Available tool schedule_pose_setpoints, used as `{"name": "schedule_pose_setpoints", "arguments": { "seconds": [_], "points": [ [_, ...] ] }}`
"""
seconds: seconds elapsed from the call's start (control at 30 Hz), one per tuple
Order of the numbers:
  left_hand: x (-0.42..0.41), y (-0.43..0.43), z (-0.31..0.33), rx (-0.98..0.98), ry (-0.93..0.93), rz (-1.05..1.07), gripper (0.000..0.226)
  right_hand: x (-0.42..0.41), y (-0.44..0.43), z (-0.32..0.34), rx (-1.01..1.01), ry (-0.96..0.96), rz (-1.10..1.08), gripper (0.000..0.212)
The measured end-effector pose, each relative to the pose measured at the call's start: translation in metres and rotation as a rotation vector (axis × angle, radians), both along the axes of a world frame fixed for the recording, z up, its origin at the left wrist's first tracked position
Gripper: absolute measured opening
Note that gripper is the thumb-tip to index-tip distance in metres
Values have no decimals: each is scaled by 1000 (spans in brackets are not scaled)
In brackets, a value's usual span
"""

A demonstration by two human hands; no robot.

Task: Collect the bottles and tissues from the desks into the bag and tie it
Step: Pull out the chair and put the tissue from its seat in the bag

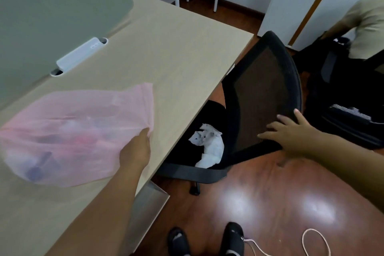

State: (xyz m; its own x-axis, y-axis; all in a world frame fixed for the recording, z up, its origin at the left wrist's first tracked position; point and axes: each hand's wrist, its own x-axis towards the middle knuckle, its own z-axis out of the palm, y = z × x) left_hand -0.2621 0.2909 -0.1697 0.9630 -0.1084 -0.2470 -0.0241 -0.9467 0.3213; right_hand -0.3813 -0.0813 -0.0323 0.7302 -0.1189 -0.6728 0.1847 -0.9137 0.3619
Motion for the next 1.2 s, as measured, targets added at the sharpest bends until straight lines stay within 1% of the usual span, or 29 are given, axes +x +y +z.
{"name": "schedule_pose_setpoints", "arguments": {
  "seconds": [0.03,0.07,0.1,0.17,0.23,0.3,0.4,0.53,0.67,0.83,0.93,1.1,1.17,1.2],
  "points": [
    [2,-2,-4,-18,5,1,46,5,12,-5,55,37,-22,99],
    [4,-4,-7,-33,8,2,46,11,26,-14,138,16,-29,99],
    [6,-7,-11,-36,5,-3,46,17,40,-28,247,-53,-48,96],
    [9,-12,-17,14,-33,-28,46,31,66,-65,484,-202,-168,87],
    [12,-14,-22,76,-122,-54,45,43,85,-110,590,-234,-298,88],
    [12,-14,-27,109,-218,-76,43,51,94,-155,579,-214,-354,96],
    [16,-15,-36,130,-312,-57,43,60,90,-213,508,-151,-399,109],
    [23,-19,-41,124,-355,11,40,80,72,-268,380,-58,-362,129],
    [34,-23,-39,121,-378,34,40,108,66,-310,306,32,-336,140],
    [62,-25,-45,126,-385,44,39,135,63,-355,284,21,-335,145],
    [83,-24,-48,118,-379,40,39,141,58,-379,301,-7,-370,138],
    [107,-24,-53,81,-412,42,38,144,40,-412,312,105,-430,149],
    [112,-24,-54,63,-414,50,38,140,35,-425,324,115,-424,148],
    [114,-23,-54,58,-419,52,38,138,34,-431,331,92,-415,146]
  ]
}}
